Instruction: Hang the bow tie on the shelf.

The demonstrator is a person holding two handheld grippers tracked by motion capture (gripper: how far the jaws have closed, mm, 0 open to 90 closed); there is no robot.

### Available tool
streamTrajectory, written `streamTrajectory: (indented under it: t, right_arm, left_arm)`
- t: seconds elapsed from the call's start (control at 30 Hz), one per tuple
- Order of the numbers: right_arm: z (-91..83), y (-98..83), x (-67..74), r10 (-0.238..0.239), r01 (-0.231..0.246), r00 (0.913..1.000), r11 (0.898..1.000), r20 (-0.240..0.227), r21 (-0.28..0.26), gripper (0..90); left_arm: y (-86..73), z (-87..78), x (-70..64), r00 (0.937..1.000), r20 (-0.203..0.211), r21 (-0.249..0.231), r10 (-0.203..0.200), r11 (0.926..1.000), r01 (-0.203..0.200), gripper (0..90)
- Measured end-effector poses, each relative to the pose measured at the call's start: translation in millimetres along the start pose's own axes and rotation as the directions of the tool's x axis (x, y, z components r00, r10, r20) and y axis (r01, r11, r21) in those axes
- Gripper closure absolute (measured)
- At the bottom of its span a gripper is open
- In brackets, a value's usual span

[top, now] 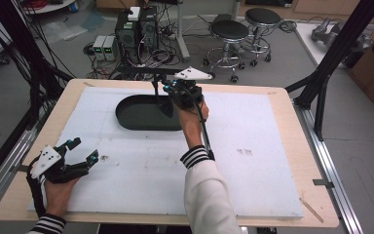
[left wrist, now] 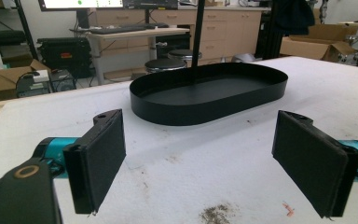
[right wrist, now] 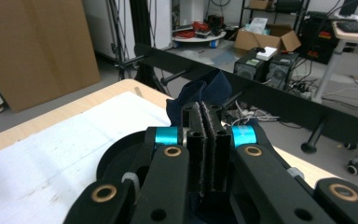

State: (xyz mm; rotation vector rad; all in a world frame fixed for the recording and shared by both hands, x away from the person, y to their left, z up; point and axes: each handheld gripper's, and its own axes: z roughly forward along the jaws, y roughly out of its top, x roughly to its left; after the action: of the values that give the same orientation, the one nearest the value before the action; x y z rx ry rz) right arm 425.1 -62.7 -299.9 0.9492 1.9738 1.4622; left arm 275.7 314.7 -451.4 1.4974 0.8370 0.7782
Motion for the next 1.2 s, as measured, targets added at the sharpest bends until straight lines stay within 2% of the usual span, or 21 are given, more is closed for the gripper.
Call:
streamTrajectory:
  t: [0.37,0.8,1.2]
  right_arm:
    - [12.9,-5.4,-4.9,0.019,-0.019,0.9986,1.000,0.050,0.006,88.6]
    - [28.3,-4.8,-8.3,0.040,-0.041,0.9955,0.999,0.086,0.008,88.6]
    - [36.3,-9.4,-12.0,0.060,-0.066,0.9868,0.997,0.151,0.038,88.5]
  left_arm:
    - [-0.1,0.1,0.2,1.0000,0.000,-0.003,-0.007,1.0000,0.007,17.6]
    - [0.0,0.0,0.7,0.9999,0.003,0.001,-0.010,0.9999,0.010,17.7]
    - [-0.1,0.2,0.3,0.9999,0.003,-0.003,-0.010,0.9999,0.010,17.6]
